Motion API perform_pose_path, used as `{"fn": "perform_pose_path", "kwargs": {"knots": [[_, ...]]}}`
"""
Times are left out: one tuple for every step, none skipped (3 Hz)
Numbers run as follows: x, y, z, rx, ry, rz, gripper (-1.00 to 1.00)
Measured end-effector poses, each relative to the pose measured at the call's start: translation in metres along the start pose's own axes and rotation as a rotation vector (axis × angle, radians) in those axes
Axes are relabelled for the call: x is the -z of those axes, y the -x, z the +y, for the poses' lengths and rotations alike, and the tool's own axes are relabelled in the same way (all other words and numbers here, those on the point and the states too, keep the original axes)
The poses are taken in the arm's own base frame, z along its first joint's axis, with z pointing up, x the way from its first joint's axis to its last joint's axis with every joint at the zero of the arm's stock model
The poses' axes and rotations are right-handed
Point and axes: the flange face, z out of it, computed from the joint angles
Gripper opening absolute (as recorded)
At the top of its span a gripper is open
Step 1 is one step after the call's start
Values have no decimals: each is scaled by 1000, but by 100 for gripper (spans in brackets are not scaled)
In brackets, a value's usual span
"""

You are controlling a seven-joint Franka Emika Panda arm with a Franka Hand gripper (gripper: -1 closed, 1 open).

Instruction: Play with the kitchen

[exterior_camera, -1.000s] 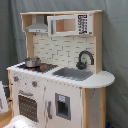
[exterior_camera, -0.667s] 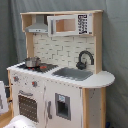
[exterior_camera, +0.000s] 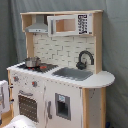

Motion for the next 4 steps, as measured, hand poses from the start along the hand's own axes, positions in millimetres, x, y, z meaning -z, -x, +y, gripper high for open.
{"fn": "perform_pose_path", "kwargs": {"knots": [[-16,10,8,-76,11,2,100],[-32,21,16,-74,-1,24,100],[-49,31,11,-34,-34,41,100],[-75,45,10,-13,-43,30,100]]}}
